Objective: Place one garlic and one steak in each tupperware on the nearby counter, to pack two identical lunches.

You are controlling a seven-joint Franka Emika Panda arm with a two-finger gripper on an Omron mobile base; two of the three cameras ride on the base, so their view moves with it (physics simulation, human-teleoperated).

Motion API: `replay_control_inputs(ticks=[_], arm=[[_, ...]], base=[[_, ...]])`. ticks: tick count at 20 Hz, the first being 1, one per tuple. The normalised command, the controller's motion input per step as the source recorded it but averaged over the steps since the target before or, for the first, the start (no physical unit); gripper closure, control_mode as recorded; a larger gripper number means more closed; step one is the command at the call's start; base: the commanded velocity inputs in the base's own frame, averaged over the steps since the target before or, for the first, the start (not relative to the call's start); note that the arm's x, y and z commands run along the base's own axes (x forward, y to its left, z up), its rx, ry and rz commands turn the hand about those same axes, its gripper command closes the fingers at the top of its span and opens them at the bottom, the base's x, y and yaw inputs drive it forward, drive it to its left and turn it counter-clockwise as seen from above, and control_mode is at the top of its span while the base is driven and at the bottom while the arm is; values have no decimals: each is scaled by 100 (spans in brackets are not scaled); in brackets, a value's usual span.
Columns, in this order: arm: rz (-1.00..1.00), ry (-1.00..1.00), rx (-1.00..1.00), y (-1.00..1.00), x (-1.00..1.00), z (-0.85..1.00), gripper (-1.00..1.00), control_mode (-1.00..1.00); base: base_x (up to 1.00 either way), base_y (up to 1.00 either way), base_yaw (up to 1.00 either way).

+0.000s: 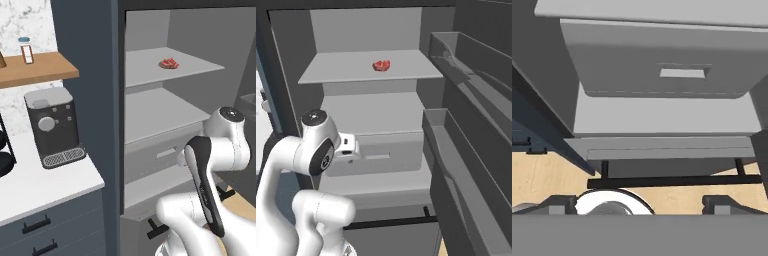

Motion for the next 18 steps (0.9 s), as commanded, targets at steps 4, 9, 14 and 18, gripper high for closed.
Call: replay_control_inputs(ticks=[4, 9, 14, 18], arm=[[7, -38, -4, -2, 3, 53, -100, -100], [3, -23, -3, 0, 7, 89, -100, -100], [-2, -3, 0, 0, 43, 100, -100, -100], [-10, 7, 15, -10, 21, 68, -100, -100]], base=[[0, 0, 0], [0, 0, 0], [0, 0, 0], [0, 0, 0]])
